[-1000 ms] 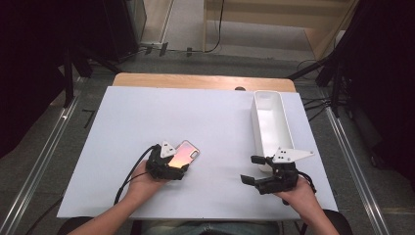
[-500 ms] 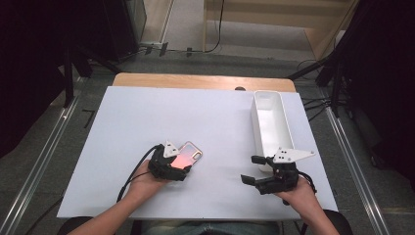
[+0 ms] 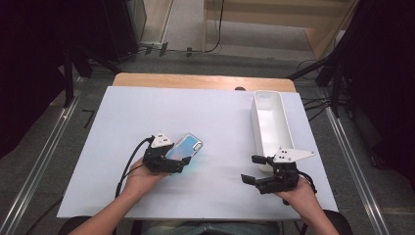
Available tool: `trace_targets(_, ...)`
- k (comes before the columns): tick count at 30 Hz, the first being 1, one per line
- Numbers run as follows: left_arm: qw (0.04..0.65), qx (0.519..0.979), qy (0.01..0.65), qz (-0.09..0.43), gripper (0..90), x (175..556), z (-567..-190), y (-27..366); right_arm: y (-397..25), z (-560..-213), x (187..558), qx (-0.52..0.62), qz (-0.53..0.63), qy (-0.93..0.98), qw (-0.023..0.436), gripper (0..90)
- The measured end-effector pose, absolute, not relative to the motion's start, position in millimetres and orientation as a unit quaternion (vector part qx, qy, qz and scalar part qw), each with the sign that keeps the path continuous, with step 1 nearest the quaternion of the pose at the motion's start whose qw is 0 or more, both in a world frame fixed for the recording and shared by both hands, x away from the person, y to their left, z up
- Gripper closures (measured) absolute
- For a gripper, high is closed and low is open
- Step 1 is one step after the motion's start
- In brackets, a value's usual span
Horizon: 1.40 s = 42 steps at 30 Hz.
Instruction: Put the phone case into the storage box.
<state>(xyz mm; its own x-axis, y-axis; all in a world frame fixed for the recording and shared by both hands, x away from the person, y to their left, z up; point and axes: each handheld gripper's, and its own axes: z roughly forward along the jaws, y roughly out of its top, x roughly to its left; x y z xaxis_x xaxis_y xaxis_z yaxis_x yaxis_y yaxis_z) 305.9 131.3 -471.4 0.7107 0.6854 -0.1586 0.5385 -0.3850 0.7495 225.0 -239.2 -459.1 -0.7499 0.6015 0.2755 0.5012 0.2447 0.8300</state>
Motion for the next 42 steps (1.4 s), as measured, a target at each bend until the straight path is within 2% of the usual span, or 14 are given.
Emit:
trace_targets(10,0.447,0.795,0.409,0.027,16.8,317,-453,142,-240,-459,225,0.355,0.505,0.785,0.052,15.4)
trace_targets(42,0.461,0.773,0.432,-0.051,16.8,356,-448,105,-241,-456,225,0.364,0.502,0.783,0.052,15.4)
